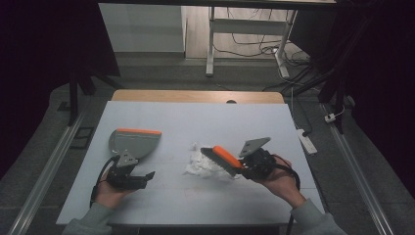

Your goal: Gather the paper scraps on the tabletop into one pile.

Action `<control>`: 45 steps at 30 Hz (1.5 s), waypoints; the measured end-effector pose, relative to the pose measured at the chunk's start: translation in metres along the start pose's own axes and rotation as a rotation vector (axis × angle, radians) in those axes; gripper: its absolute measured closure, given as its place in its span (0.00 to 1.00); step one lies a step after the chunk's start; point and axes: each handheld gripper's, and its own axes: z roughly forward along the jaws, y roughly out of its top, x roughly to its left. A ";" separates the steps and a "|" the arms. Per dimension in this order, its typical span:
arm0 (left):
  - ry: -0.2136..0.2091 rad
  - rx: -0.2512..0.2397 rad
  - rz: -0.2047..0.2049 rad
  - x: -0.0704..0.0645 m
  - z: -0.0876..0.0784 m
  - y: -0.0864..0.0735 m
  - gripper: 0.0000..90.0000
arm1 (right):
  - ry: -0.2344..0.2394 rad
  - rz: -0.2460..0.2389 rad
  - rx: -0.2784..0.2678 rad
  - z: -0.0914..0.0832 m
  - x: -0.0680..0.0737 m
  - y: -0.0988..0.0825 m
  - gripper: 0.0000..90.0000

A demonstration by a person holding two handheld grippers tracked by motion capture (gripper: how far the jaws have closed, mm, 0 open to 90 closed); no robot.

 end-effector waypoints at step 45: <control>0.000 -0.002 0.007 -0.002 0.000 0.001 0.26 | -0.046 0.355 -0.075 0.024 -0.049 0.047 0.79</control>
